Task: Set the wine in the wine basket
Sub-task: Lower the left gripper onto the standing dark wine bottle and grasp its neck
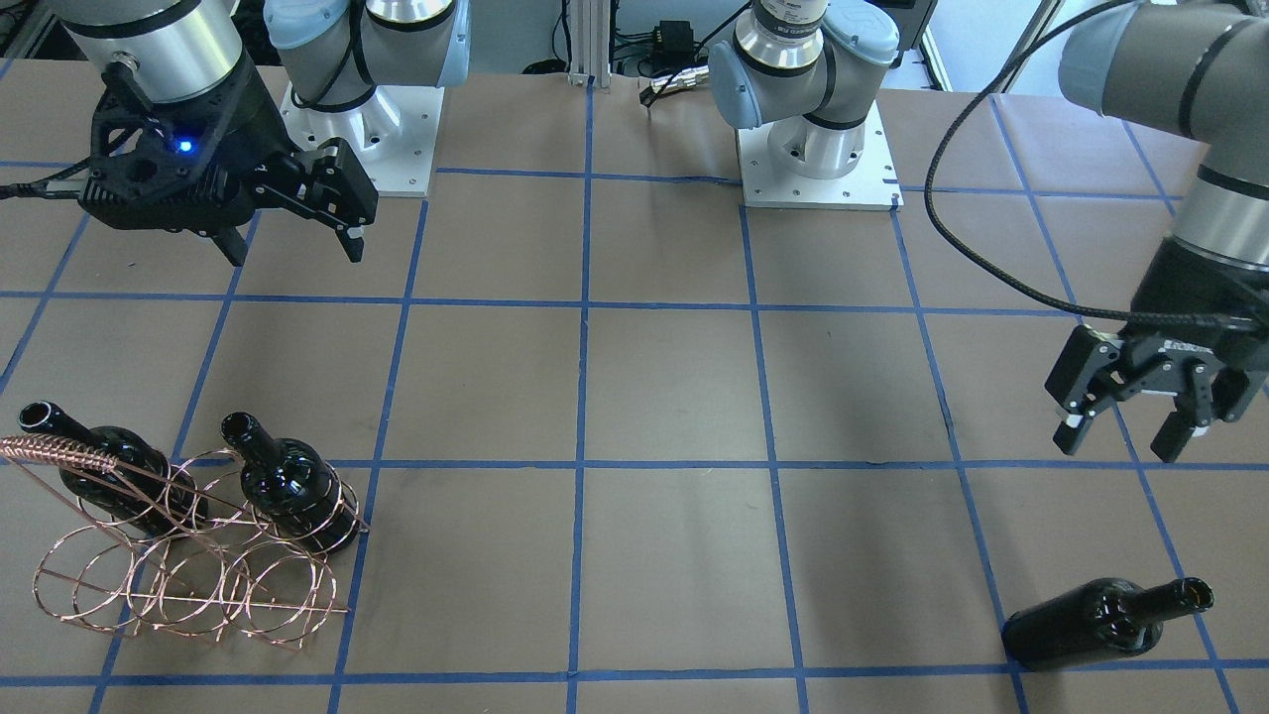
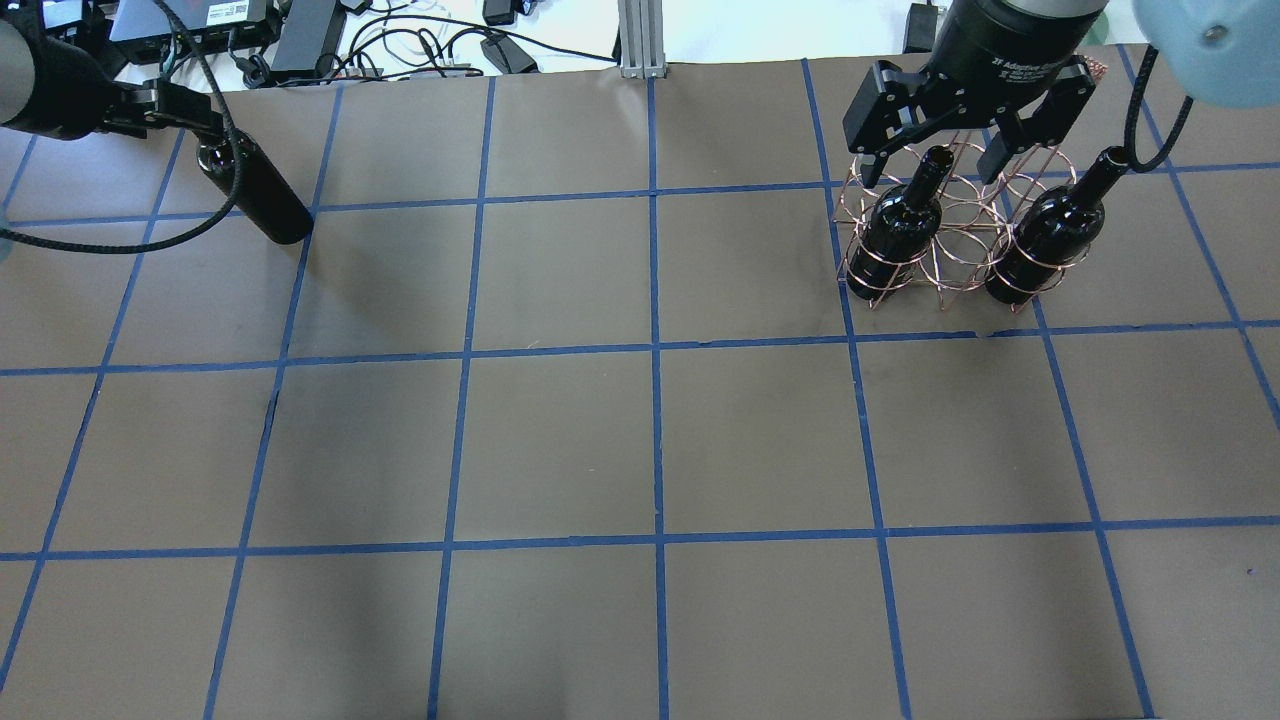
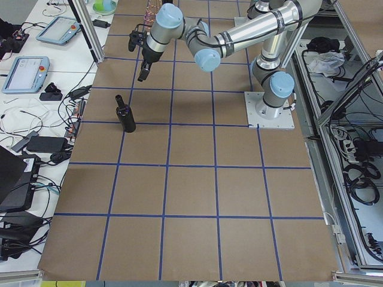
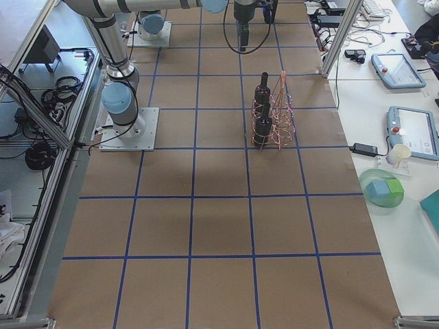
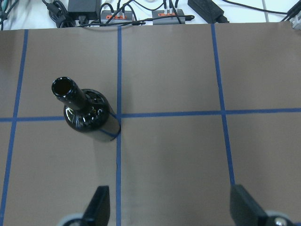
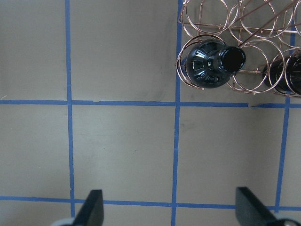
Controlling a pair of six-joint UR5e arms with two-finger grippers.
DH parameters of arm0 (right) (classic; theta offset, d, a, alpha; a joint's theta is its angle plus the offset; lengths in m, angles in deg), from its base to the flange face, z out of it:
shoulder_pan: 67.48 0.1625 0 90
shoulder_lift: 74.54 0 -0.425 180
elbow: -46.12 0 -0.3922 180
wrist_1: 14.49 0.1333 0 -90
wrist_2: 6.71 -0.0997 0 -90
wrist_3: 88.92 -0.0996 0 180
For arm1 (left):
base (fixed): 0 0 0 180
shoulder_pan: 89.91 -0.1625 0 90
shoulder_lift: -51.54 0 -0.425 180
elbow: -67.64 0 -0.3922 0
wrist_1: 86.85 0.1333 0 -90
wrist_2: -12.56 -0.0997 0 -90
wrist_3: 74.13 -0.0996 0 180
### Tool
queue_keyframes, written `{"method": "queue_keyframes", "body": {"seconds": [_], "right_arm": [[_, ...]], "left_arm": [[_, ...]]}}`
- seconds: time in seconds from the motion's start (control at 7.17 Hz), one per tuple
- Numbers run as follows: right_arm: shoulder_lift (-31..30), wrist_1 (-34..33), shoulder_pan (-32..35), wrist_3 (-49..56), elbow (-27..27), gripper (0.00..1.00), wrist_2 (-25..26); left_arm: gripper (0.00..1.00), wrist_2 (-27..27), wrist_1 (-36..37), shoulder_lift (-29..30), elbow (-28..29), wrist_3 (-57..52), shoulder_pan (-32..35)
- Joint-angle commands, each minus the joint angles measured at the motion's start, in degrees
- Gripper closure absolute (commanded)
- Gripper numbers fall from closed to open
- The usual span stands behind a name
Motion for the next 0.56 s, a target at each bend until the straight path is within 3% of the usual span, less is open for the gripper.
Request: {"method": "queue_keyframes", "body": {"seconds": [0.0,0.42], "right_arm": [[0.02,-0.65,0.25,-0.17,0.00,0.00,-0.48],[0.11,-0.82,0.16,0.00,0.00,0.00,-0.05]], "left_arm": [[0.23,3.75,7.69,4.19,-0.75,-1.75,-2.56],[0.25,3.83,19.13,10.78,-0.75,-2.19,-2.65]]}}
